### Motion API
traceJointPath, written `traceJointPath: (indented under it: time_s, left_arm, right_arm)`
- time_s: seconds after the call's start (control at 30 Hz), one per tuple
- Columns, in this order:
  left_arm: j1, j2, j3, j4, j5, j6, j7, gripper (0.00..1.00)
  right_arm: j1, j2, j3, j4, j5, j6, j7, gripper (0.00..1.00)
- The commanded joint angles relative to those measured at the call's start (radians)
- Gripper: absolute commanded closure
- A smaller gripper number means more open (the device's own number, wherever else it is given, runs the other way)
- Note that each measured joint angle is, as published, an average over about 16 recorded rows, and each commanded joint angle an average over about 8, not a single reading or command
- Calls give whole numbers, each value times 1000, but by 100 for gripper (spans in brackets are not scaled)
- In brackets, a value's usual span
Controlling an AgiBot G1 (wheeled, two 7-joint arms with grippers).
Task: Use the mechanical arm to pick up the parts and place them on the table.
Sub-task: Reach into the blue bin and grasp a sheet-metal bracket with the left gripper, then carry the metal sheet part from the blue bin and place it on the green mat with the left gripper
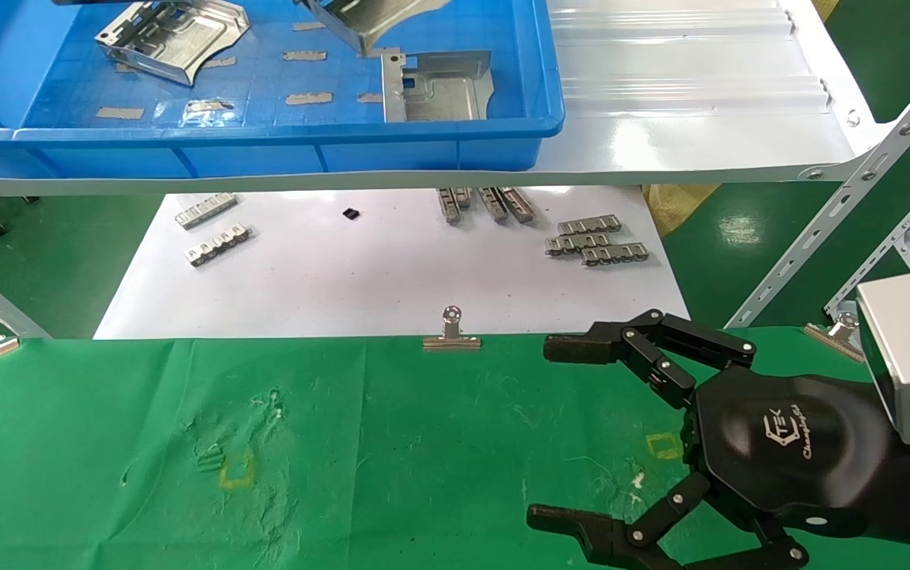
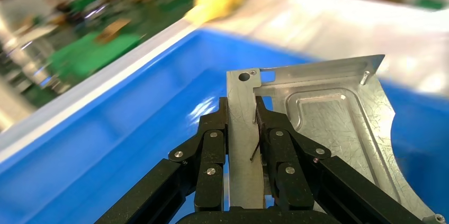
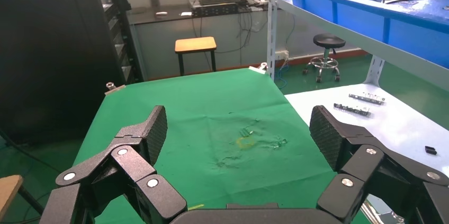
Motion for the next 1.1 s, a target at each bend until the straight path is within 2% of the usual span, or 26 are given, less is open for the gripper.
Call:
traceJointPath:
  time_s: [0.03, 0.33, 0.53, 0.87, 0.97, 1.1]
  left_arm:
    - [-2, -19, -10, -8, -19, 76, 25, 100]
    - [23, -76, -7, -19, -33, 346, 190, 100]
    - [86, -142, 24, -130, -76, 419, 311, 100]
    - [292, -367, 270, -479, -192, 415, 461, 100]
    - [348, -407, 338, -502, -210, 407, 503, 100]
    - [394, -420, 402, -471, -209, 398, 552, 100]
  right_arm:
    - [0, 0, 0, 0, 0, 0, 0, 0]
    - [0, 0, 0, 0, 0, 0, 0, 0]
    - [0, 0, 0, 0, 0, 0, 0, 0]
    - [0, 0, 0, 0, 0, 0, 0, 0]
    - [0, 0, 0, 0, 0, 0, 0, 0]
    - [0, 0, -1, 0, 0, 0, 0, 0]
